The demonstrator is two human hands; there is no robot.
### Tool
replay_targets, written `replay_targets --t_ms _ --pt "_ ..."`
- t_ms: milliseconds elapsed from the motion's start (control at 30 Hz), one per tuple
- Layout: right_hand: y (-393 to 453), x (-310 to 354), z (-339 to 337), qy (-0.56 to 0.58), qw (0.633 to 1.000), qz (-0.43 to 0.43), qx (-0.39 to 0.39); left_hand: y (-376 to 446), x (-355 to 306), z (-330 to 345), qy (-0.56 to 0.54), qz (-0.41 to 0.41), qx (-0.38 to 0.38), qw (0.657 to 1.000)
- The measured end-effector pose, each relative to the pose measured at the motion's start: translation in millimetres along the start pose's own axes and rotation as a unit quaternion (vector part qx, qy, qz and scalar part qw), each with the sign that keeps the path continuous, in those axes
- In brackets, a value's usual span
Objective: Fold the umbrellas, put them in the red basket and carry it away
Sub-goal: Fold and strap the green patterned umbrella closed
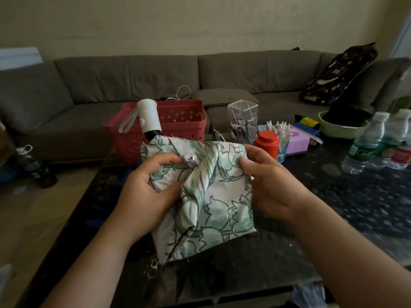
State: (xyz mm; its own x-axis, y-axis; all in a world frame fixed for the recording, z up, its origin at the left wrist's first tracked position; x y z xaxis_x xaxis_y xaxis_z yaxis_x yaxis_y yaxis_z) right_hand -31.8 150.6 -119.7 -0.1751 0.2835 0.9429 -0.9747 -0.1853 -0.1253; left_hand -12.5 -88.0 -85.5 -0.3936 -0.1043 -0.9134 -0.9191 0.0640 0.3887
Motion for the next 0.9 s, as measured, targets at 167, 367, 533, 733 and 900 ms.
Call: replay_targets --t_ms 167,367,533,733,900 --pt "-10 1 3 -0.144 0.989 -0.006 -0.042 2 0 -2 0.079 0.045 -0.015 0.996" --pt "-29 42 -5 -0.546 0.767 -0.200 -0.271 2 -1 -6 0.120 0.064 -0.049 0.990" --pt "-42 44 49 -0.544 0.789 -0.240 -0.152 -1 -3 4 0.229 0.084 -0.043 0.969" --pt "-20 18 57 -0.568 0.813 -0.115 -0.050 -2 1 18 0.204 0.074 -0.016 0.976" --pt "-16 9 44 -0.309 0.950 -0.039 -0.012 4 21 12 0.034 -0.040 0.019 0.998"
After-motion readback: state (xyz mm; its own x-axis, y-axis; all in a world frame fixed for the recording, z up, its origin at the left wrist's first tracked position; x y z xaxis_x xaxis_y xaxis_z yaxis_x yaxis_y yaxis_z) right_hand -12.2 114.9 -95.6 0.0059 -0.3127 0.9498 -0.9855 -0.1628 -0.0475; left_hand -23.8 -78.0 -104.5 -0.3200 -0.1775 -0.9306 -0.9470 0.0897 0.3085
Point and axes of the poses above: each hand's wrist, its own y-axis towards the middle knuckle, its own z-axis out of the palm, x = y × z, the point moved 7 cm from there along y, towards the middle knuckle, and after that the axes turned 10 degrees about -y, right-handed, at the moved point
